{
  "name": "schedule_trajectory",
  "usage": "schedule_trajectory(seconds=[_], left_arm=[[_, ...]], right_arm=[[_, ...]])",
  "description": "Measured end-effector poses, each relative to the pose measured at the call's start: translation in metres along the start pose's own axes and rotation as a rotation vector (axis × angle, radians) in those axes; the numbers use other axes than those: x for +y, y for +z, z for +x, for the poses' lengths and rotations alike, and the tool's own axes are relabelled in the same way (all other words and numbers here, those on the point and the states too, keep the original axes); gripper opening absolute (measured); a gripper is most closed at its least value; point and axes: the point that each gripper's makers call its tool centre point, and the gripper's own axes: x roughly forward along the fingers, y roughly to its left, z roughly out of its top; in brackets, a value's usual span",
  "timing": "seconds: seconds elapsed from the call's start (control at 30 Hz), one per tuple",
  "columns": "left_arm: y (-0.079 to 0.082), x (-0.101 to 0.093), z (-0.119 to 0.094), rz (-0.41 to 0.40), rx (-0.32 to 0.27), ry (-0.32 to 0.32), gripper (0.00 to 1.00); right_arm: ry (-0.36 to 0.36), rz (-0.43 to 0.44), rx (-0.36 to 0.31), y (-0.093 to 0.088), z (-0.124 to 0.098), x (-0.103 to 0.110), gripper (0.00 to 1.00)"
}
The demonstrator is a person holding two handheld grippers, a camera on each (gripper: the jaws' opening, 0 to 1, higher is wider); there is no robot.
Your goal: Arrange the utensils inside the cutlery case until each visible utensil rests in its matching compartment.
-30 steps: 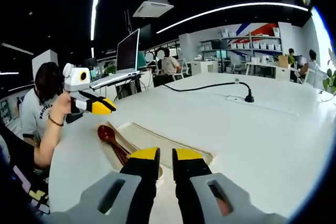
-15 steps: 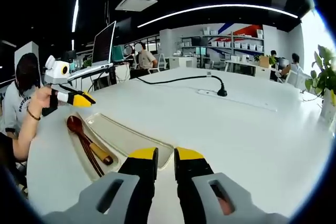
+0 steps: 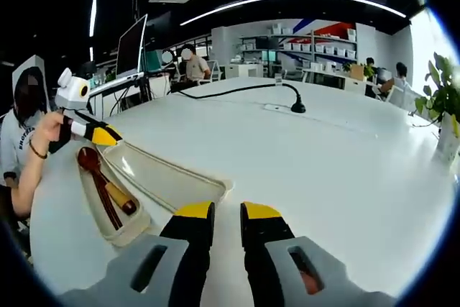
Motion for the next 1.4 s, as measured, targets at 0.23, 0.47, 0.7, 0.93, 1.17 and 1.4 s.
schedule_trajectory(seconds=[0.23,0.47,0.7,0.93,1.17,1.4], left_arm=[[-0.003,-0.005,0.001,-0.033,0.0,-0.013,0.2],[-0.002,-0.011,0.005,-0.097,-0.012,-0.046,0.19],[0.002,-0.005,0.007,-0.194,-0.029,-0.088,0.17],[0.002,-0.008,0.007,-0.204,-0.028,-0.108,0.17],[0.008,-0.028,0.005,-0.248,-0.051,-0.229,0.13],[0.011,-0.02,-0.001,-0.188,-0.069,-0.176,0.13]], right_arm=[[0.016,-0.003,0.004,-0.001,0.001,0.004,0.13],[0.037,0.026,0.006,-0.002,0.005,0.011,0.1],[0.01,0.078,0.012,-0.002,0.006,0.009,0.08],[-0.039,0.152,0.005,-0.001,0.005,0.005,0.03],[-0.092,0.106,0.009,0.002,0.009,0.005,0.01],[-0.117,0.129,-0.002,0.004,0.012,-0.002,0.0]])
